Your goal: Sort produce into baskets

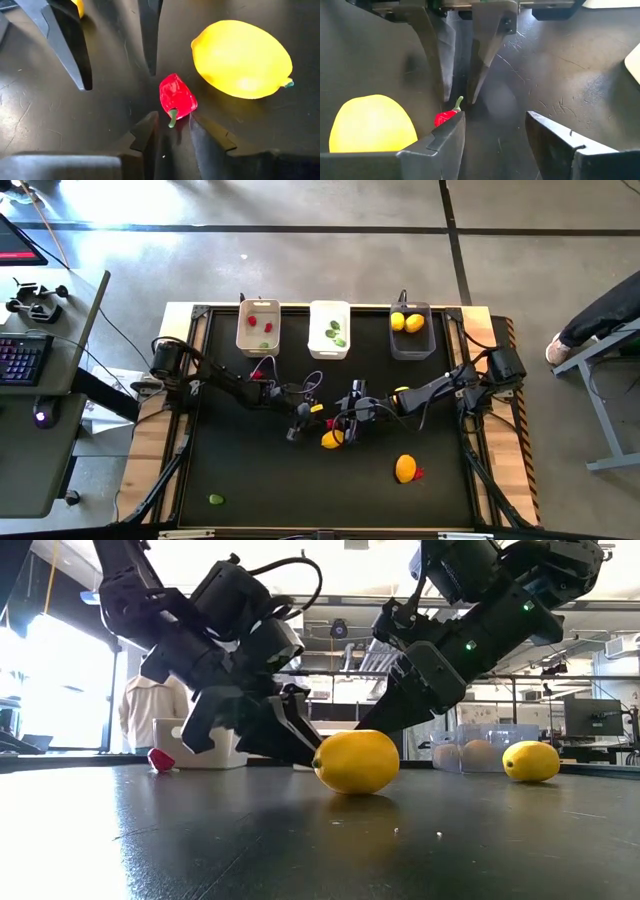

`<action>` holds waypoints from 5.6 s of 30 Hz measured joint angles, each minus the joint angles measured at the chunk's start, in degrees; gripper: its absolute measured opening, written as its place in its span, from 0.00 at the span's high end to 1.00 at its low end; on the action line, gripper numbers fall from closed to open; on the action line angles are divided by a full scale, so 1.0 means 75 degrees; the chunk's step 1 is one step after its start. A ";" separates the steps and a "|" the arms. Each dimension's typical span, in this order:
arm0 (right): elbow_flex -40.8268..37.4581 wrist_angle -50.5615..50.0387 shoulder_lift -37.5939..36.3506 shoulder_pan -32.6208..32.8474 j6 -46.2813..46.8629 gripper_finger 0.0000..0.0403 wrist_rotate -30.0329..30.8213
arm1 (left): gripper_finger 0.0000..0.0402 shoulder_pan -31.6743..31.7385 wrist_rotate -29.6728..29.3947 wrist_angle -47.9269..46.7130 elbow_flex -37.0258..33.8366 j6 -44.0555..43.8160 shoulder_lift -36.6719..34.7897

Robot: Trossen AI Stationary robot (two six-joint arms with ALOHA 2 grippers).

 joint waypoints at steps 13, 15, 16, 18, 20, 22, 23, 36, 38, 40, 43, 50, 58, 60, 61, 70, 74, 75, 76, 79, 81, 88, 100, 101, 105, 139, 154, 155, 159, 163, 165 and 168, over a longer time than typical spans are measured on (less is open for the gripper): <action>-0.0003 -0.0012 0.0000 0.0000 -0.0003 0.50 0.0003 | 0.89 0.0051 0.0019 0.0231 0.0000 0.0096 0.0179; -0.0006 -0.0012 0.0003 0.0000 -0.0003 0.50 0.0003 | 0.88 0.0050 0.0020 0.0162 -0.0008 0.0107 0.0195; -0.0006 -0.0020 0.0003 0.0000 -0.0003 0.50 0.0003 | 0.88 0.0042 0.0020 0.0186 0.0000 0.0114 0.0195; -0.0006 -0.0052 0.0003 0.0000 -0.0006 0.50 0.0003 | 0.86 0.0042 0.0020 0.0239 0.0017 0.0114 0.0195; -0.0006 -0.0055 0.0003 -0.0001 -0.0004 0.50 0.0003 | 0.85 0.0042 0.0020 0.0228 0.0015 0.0122 0.0195; -0.0006 -0.0058 0.0003 0.0000 -0.0003 0.50 0.0003 | 0.84 0.0042 0.0020 0.0239 0.0015 0.0124 0.0195; -0.0006 -0.0058 0.0003 0.0000 -0.0003 0.50 0.0003 | 0.84 0.0039 0.0022 0.0237 0.0015 0.0134 0.0195; -0.0006 -0.0058 0.0003 -0.0002 -0.0006 0.50 0.0006 | 0.97 0.0039 0.0280 0.0375 0.0015 0.0578 0.0236; -0.0006 -0.0058 0.0003 -0.0003 -0.0006 0.50 0.0006 | 0.99 0.0039 0.0283 0.0482 0.0017 0.0581 0.0236; -0.0006 -0.0058 0.0003 -0.0003 -0.0006 0.50 0.0006 | 0.99 0.0039 0.0283 0.0496 0.0017 0.0586 0.0236; -0.0006 -0.0061 0.0003 -0.0003 -0.0006 0.50 0.0006 | 1.00 0.0039 0.0274 0.0390 0.0019 0.0586 0.0231; -0.0006 -0.0165 0.0006 -0.0001 -0.0006 0.50 0.0009 | 1.00 0.0236 -0.0480 0.0147 -0.0283 0.0480 -0.0285; -0.0006 -0.0235 0.0006 -0.0003 -0.0003 0.50 0.0030 | 1.00 0.1074 -0.1413 -0.0420 -0.1246 -0.0211 -0.2034; -0.0006 -0.0238 0.0006 0.0000 0.0003 0.50 0.0029 | 1.00 0.1356 -0.1755 -0.0505 -0.1511 -0.0414 -0.2618; -0.0006 -0.0245 0.0006 -0.0003 0.0003 0.50 0.0029 | 1.00 0.1485 -0.1931 -0.0540 -0.1633 -0.0505 -0.2924; -0.0006 -0.0230 0.0006 0.0000 0.0102 0.50 0.0023 | 1.00 0.2507 -0.4109 -0.1968 -0.2089 -0.1204 -0.5344; -0.0006 -0.0230 0.0006 -0.0003 0.0144 0.50 -0.0003 | 1.00 0.3024 -0.5113 -0.3247 -0.2090 -0.1772 -0.5967; -0.0006 -0.0230 0.0006 -0.0003 0.0145 0.50 -0.0003 | 1.00 0.3179 -0.5190 -0.3570 -0.2090 -0.1966 -0.6077; -0.0006 -0.0230 0.0007 -0.0003 0.0143 0.50 -0.0003 | 1.00 0.3337 -0.5205 -0.3842 -0.2090 -0.2147 -0.6149; -0.0006 -0.0228 0.0006 -0.0003 0.0143 0.50 -0.0001 | 1.00 0.3841 -0.5139 -0.4478 -0.2090 -0.2504 -0.6198; -0.0006 -0.0227 0.0006 -0.0003 0.0144 0.50 0.0000 | 1.00 0.4182 -0.4980 -0.4719 -0.2090 -0.2622 -0.6160; -0.0006 -0.0227 0.0006 -0.0006 0.0169 0.50 0.0000 | 0.98 0.4998 -0.4051 -0.4635 -0.2090 -0.2499 -0.5861; -0.0006 -0.0230 0.0006 -0.0003 0.0169 0.50 0.0003 | 0.76 0.5086 -0.3800 -0.4622 -0.2090 -0.2297 -0.5837; -0.0006 -0.0227 0.0006 -0.0003 0.0170 0.50 0.0003 | 0.74 0.5082 -0.3796 -0.4617 -0.2090 -0.2231 -0.5837; -0.0006 -0.0227 0.0006 -0.0003 0.0198 0.50 0.0098 | 0.72 0.4889 -0.3804 -0.4419 -0.2090 -0.1908 -0.5837; 0.1956 -0.3634 0.0006 0.0034 0.0121 0.94 -0.0057 | 1.00 0.1195 -0.1398 0.2040 -0.5072 -0.2081 -0.5855; 0.2993 -0.4975 0.0003 0.0897 0.0429 0.35 -0.0216 | 1.00 0.1135 -0.1402 0.2017 -0.5117 -0.2080 -0.5852; 0.2993 -0.4980 0.0003 0.0912 0.0513 0.31 -0.0216 | 1.00 0.1135 -0.1402 0.2016 -0.5116 -0.2080 -0.5852; 0.2996 -0.4866 0.0076 0.0913 0.0533 0.22 -0.0229 | 1.00 0.1138 -0.1402 0.2013 -0.5116 -0.2080 -0.5852; 0.2996 -0.4615 0.0326 0.0823 0.0466 0.20 -0.0607 | 1.00 0.1141 -0.1405 0.2002 -0.5115 -0.2080 -0.5852; 0.2996 -0.4548 0.0376 0.0793 0.0462 0.20 -0.0691 | 1.00 0.1141 -0.1405 0.2005 -0.5115 -0.2080 -0.5852; 0.2996 -0.4503 0.0376 0.0793 0.0340 0.20 -0.0697 | 1.00 0.1141 -0.1408 0.2004 -0.5115 -0.2080 -0.5852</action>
